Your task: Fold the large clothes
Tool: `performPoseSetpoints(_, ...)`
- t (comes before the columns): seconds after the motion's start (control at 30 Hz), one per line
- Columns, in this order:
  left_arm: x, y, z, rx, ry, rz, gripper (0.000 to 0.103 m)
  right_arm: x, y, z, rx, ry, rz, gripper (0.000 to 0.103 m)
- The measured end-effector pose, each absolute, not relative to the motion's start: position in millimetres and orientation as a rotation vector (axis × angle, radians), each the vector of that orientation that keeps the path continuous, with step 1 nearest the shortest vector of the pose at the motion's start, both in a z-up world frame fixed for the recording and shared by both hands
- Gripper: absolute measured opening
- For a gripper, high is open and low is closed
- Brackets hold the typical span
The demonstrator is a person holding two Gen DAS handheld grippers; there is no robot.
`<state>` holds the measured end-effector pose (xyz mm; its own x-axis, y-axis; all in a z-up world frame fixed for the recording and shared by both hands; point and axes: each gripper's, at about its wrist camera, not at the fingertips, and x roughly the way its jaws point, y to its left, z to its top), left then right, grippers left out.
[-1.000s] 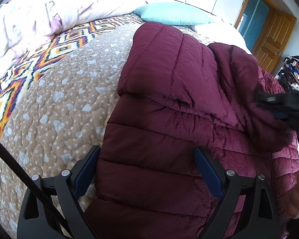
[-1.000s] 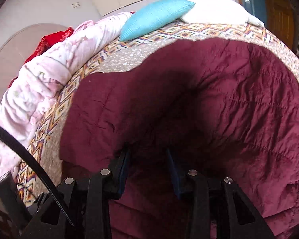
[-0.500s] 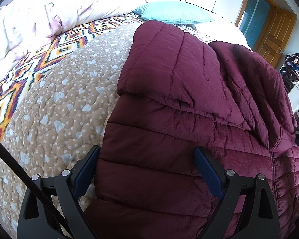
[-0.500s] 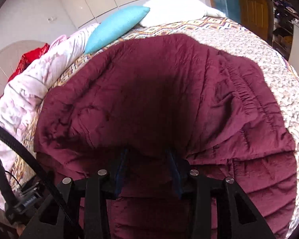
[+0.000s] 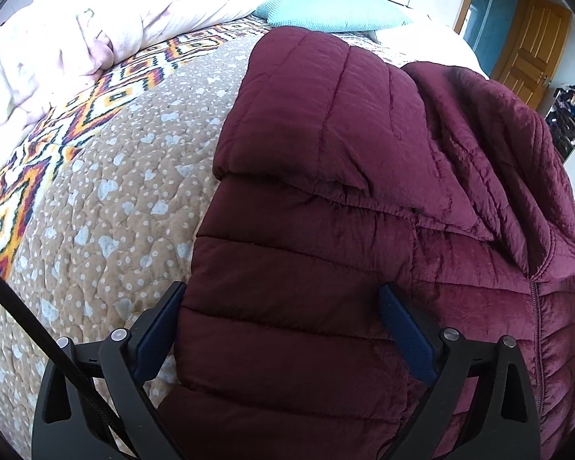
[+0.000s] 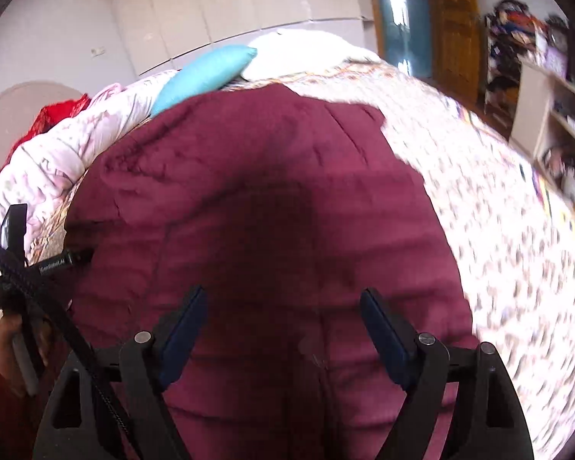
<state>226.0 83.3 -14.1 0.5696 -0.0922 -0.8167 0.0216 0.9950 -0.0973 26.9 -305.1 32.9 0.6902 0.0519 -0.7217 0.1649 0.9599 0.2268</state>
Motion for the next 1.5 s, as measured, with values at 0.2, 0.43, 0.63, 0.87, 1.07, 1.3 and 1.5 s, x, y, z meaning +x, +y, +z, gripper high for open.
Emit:
performPoseSetpoints(0.2, 231, 79, -16, -0.067, 0.984, -0.057, 0.103, 18, -305, 19, 0.295, 0.778, -0.076, 0.086)
performPoseSetpoints(0.43, 226, 75, -16, -0.046, 0.963, -0.026, 0.103, 21, -284, 10, 0.184, 0.776, -0.084, 0.095)
performPoseSetpoints(0.63, 201, 81, 2, -0.075, 0.953, -0.011, 0.086, 20, -287, 8, 0.201, 0.774, -0.074, 0.097)
performPoseSetpoints(0.87, 109, 113, 57, -0.080, 0.846, -0.062, 0.083, 20, -287, 8, 0.197, 0.782, -0.071, 0.098)
performPoseSetpoints(1.07, 67, 178, 65, -0.181, 0.886, -0.050, 0.083, -9, -299, 36, 0.242, 0.748, -0.068, 0.089)
performPoseSetpoints(1.3, 42, 207, 40, -0.268, 0.950, -0.215, 0.083, -89, -353, 62, 0.255, 0.731, -0.123, 0.089)
performPoseSetpoints(1.5, 37, 202, 8, -0.411, 1.029, -0.354, 0.083, -129, -412, 33, 0.408, 0.832, -0.197, 0.089)
